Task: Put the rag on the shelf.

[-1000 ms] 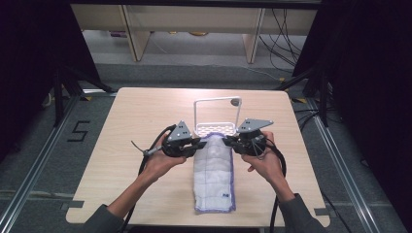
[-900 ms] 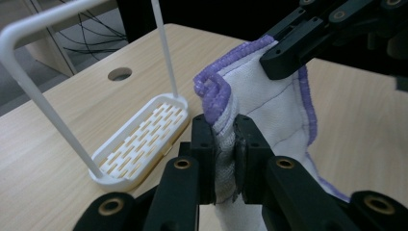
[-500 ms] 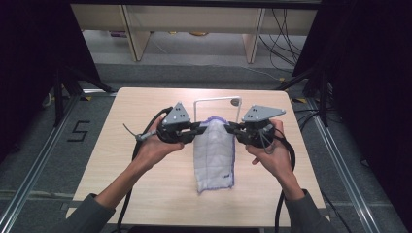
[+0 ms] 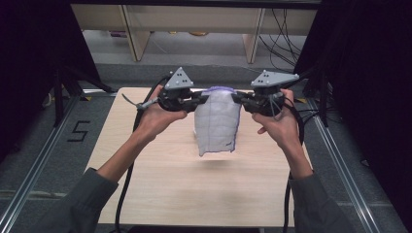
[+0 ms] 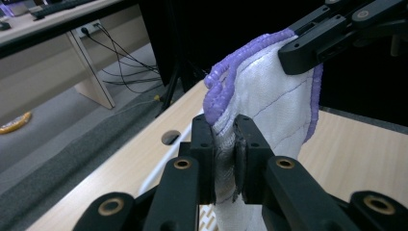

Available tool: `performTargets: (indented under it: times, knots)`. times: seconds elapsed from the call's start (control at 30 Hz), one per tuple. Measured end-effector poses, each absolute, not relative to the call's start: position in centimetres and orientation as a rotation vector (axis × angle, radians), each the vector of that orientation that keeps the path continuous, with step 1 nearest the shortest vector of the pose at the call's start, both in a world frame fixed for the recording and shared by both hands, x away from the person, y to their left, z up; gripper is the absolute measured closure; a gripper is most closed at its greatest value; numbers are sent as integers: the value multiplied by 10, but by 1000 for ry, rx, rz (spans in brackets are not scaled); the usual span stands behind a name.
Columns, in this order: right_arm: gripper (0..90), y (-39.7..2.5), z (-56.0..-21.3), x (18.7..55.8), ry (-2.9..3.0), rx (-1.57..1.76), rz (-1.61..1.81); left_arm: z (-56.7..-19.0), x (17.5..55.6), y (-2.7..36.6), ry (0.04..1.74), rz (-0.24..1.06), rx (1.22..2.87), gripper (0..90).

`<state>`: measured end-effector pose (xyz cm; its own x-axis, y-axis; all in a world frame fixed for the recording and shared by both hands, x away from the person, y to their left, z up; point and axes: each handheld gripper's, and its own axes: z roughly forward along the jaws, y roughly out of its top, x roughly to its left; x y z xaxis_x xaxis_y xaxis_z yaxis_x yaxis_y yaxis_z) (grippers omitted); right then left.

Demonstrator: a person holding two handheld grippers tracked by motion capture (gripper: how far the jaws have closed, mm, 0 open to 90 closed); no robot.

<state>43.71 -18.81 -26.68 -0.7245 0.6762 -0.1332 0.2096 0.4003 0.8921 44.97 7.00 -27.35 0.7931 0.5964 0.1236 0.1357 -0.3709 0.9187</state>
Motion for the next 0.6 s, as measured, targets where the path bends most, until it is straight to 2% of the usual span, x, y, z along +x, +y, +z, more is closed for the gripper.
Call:
performTargets:
  times: [0.6]
  knots:
    - [847, -189, -244, 481, 2112, 849, 1328, -254, 488, 61, 607, 612, 1851, 798]
